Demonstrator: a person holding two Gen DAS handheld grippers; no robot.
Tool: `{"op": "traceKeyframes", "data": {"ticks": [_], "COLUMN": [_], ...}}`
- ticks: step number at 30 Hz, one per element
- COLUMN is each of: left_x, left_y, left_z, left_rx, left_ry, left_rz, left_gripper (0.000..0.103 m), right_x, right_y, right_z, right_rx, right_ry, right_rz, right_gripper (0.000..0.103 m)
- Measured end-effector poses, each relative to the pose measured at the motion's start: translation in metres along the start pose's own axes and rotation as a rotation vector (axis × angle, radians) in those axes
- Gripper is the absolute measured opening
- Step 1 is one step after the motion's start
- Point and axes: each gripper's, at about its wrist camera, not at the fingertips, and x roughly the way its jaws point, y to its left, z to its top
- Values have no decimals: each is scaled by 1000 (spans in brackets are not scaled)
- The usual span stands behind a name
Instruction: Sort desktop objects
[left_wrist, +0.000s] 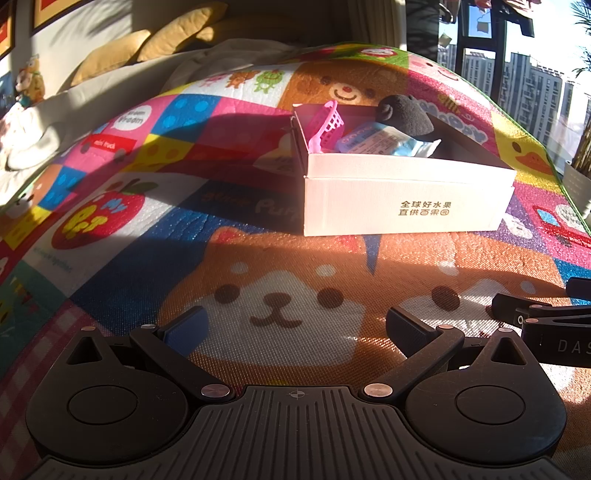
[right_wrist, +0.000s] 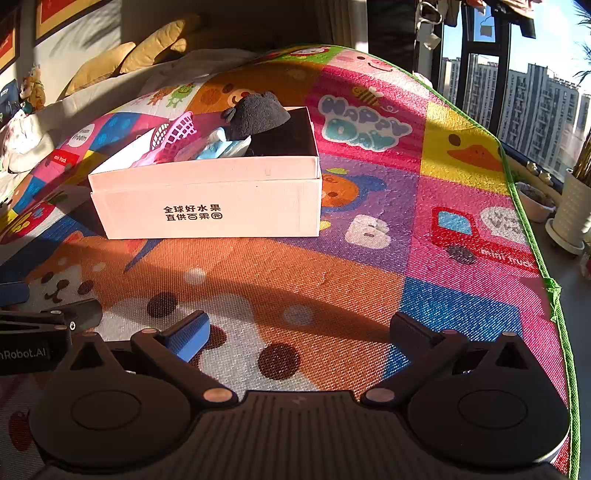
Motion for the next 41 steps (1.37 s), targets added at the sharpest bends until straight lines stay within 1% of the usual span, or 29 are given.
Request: {"op": "traceKeyframes", "data": {"ticks": [17, 21, 23, 25, 28, 29, 30, 32, 33, 37, 41], "left_x": [0, 0, 0, -1, -2, -2, -3, -1, -3, -3, -3], "left_y": [1, -1, 1, 4, 10, 10, 7, -5, -8, -4, -6], "left_z": [0, 1, 2, 5, 9, 10, 10, 7, 5, 4, 4], "left_rx": [-6, 2, 1, -16, -102, -112, -101, -25, -23, -40, -36], "left_ry": [1, 0, 8, 38, 61, 69, 78, 76, 60, 55, 50], "left_rz": [-7, 2, -12, -24, -31, -26, -12, 36, 45, 30, 38], "left_gripper": [103, 103, 103, 103, 103, 103, 103, 103, 103, 103, 103], "right_x": [0, 0, 0, 0, 0, 0, -1, 0, 0, 0, -1], "right_y": [0, 0, 1, 1, 1, 1, 1, 1, 0, 0, -1], "right_z": [0, 0, 0, 0, 0, 0, 0, 0, 0, 0, 0], "right_rx": [1, 0, 2, 0, 1, 1, 2, 1, 1, 0, 2], "right_ry": [0, 0, 0, 0, 0, 0, 0, 0, 0, 0, 0], "right_rz": [1, 0, 2, 0, 1, 0, 1, 0, 1, 0, 1], "right_gripper": [103, 103, 103, 103, 103, 103, 103, 103, 103, 103, 103]}}
